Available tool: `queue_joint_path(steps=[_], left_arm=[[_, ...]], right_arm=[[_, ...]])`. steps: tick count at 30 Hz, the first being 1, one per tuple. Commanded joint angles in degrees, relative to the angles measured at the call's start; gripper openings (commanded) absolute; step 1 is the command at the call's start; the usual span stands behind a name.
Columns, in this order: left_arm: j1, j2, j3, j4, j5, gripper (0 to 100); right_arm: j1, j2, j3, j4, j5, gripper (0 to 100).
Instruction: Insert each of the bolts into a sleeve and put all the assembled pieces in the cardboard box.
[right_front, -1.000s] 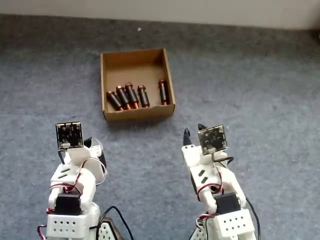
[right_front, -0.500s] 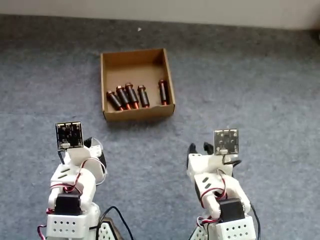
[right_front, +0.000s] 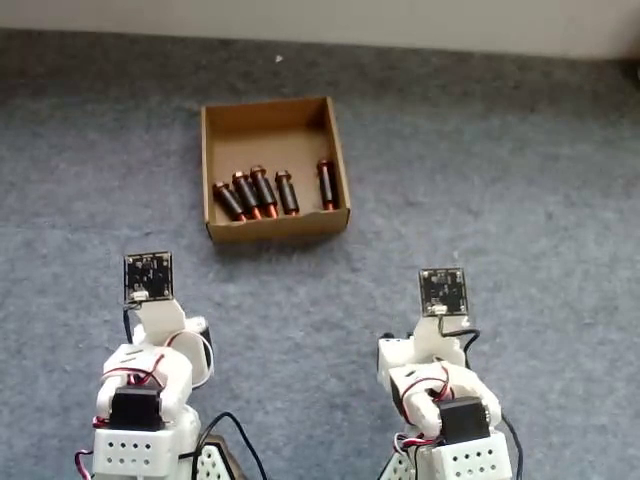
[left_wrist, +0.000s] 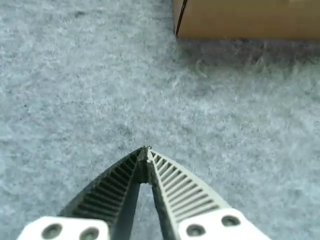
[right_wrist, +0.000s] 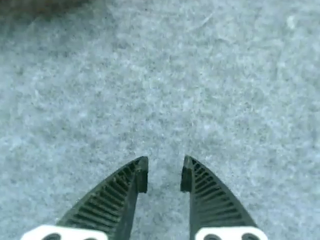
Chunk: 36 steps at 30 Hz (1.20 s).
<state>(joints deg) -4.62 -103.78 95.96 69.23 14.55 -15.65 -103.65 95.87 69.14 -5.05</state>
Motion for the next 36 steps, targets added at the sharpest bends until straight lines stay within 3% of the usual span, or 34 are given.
queue_joint_path(steps=[1,11,36], left_arm=[[-0.31,-0.04,1.19,5.45,-0.70,1],[-0.40,-0.13,1.19,6.42,-0.44,1],[-0.40,-0.13,1.19,6.42,-0.44,1]], right_arm=[[0.48,-0.04,8.66,0.84,-0.26,1.0],[9.19,-0.04,8.66,0.75,-0.53,0.5],[9.27,-0.04,8.66,0.75,-0.44,0.5]])
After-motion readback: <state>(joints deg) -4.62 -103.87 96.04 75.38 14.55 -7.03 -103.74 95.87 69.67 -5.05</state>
